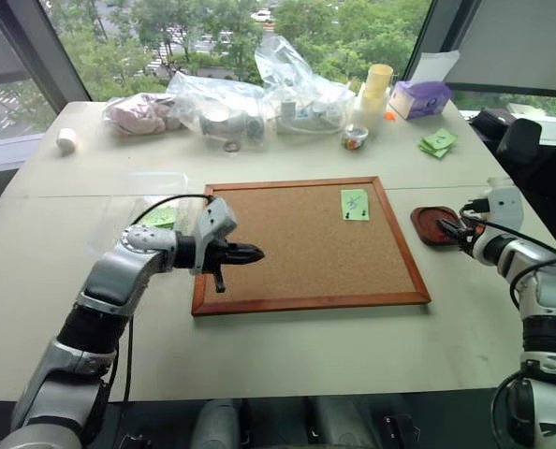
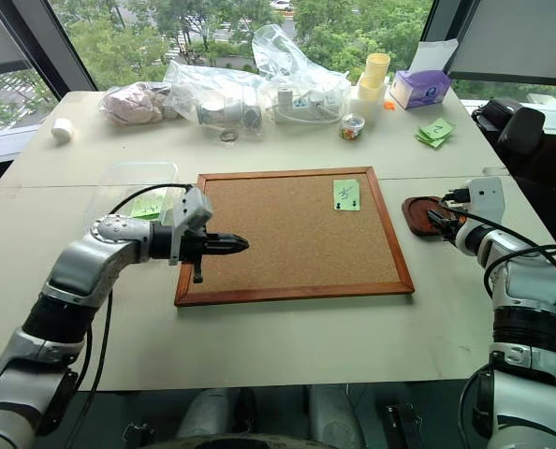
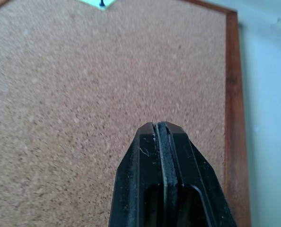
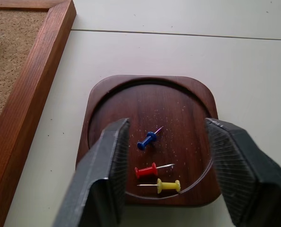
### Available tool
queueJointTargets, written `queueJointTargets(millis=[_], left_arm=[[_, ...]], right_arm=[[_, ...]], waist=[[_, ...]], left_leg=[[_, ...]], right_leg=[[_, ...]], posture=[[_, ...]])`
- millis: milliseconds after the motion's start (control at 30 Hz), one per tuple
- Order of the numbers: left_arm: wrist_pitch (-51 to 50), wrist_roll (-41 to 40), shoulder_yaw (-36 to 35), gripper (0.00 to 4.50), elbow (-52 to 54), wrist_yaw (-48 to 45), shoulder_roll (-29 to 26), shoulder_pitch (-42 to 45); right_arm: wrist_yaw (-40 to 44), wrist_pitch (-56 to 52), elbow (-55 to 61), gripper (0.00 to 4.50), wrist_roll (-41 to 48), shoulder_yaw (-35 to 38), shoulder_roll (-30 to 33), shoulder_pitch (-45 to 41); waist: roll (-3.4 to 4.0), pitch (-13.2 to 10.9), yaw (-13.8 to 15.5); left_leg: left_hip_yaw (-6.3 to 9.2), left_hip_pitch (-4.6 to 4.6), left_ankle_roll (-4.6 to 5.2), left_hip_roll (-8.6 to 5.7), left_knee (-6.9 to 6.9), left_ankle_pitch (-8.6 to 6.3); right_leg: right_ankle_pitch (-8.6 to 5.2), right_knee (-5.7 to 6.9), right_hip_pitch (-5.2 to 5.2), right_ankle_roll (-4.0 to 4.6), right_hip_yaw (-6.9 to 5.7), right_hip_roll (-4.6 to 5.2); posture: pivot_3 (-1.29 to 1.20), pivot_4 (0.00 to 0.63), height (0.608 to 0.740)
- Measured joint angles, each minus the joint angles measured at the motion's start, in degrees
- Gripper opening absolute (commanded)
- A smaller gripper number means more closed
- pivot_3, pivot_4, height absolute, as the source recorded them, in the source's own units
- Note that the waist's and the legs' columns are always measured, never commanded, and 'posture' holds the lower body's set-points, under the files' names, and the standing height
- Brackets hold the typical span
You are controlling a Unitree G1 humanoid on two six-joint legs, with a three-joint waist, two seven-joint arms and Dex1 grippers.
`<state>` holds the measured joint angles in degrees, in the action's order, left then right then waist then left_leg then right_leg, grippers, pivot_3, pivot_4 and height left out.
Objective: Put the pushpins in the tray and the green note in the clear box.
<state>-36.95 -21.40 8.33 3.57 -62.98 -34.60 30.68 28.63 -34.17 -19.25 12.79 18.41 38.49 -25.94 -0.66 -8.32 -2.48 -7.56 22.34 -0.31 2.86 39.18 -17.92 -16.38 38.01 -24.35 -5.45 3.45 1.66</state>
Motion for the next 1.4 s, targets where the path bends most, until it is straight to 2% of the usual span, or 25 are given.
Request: queueJointTargets(millis=[33, 267, 433, 567, 733, 800, 1367, 1400], left_arm=[[-0.3, -0.5, -0.4, 0.00, 0.0, -0.2, -0.4, 0.4], [-0.1, -0.6, -0.5, 0.00, -1.2, 0.7, -0.1, 0.9], [0.7, -0.5, -0.4, 0.00, -1.8, 3.5, 3.8, 1.3], [1.3, -0.3, -0.3, 0.00, -2.5, 4.4, 4.2, 1.5], [4.6, 6.2, 5.2, 0.00, -4.1, 5.9, 3.3, 0.4], [5.2, 8.3, 6.5, 0.00, -5.5, 6.6, 2.8, -0.1], [6.6, 9.6, 6.6, 0.00, -4.9, 5.5, 1.6, -1.6], [6.6, 9.6, 6.6, 0.00, -4.9, 5.5, 1.6, -1.6]], right_arm=[[0.0, 0.0, 0.0, 4.46, 0.0, 0.0, 0.0, 0.0], [2.8, -0.3, 4.0, 4.46, 2.3, -1.0, -0.5, -1.5], [4.3, -1.4, 7.5, 4.46, 3.3, -7.2, -5.7, -6.6], [4.6, -1.6, 7.2, 4.46, 3.2, -10.4, -7.9, -7.0], [4.5, 0.0, 4.0, 4.46, 2.5, -13.8, -12.3, -7.8], [4.4, 0.3, 3.2, 4.46, 2.3, -14.0, -12.4, -7.8], [3.3, 1.4, 1.9, 4.46, 2.1, -12.4, -12.3, -6.6], [3.2, 1.5, 1.9, 4.23, 2.1, -12.4, -12.3, -6.4]], waist=[[0.00, 0.0, 0.0], [0.03, 0.0, -0.2], [0.02, 0.0, -0.1], [0.02, 0.0, 0.5], [0.01, 0.0, 0.1], [0.02, 0.0, 0.1], [0.02, 0.0, -0.1], [0.02, 0.0, -0.1]], left_leg=[[0.00, 0.00, 0.00, 0.00, 0.00, 0.00], [0.00, 0.00, 0.00, 0.02, 0.00, 0.00], [0.01, 0.00, 0.00, 0.02, 0.01, 0.00], [0.04, 0.09, 0.03, -0.02, 0.02, -0.02], [0.01, 0.08, 0.04, -0.03, 0.03, -0.02], [-0.01, 0.10, 0.04, -0.02, 0.03, -0.02], [-0.01, 0.08, 0.04, 0.01, 0.03, -0.02], [-0.01, 0.08, 0.04, 0.01, 0.03, -0.02]], right_leg=[[0.00, 0.00, 0.00, 0.00, 0.00, 0.00], [0.00, 0.01, -0.01, 0.00, 0.00, -0.05], [0.00, 0.02, -0.02, 0.00, 0.00, -0.09], [0.00, 0.00, -0.05, 0.00, -0.01, 0.03], [0.00, 0.01, -0.06, 0.00, -0.01, -0.01], [0.00, 0.02, -0.09, 0.00, 0.00, -0.01], [0.00, 0.03, -0.10, 0.00, 0.00, -0.03], [0.00, 0.03, -0.10, 0.00, 0.00, -0.03]], posture=[[0.00, 0.150, 0.738], [0.00, 0.150, 0.738], [0.00, 0.150, 0.738], [0.00, 0.150, 0.738], [0.00, 0.150, 0.738], [0.00, 0.150, 0.738], [0.00, 0.150, 0.738], [0.00, 0.150, 0.738]])
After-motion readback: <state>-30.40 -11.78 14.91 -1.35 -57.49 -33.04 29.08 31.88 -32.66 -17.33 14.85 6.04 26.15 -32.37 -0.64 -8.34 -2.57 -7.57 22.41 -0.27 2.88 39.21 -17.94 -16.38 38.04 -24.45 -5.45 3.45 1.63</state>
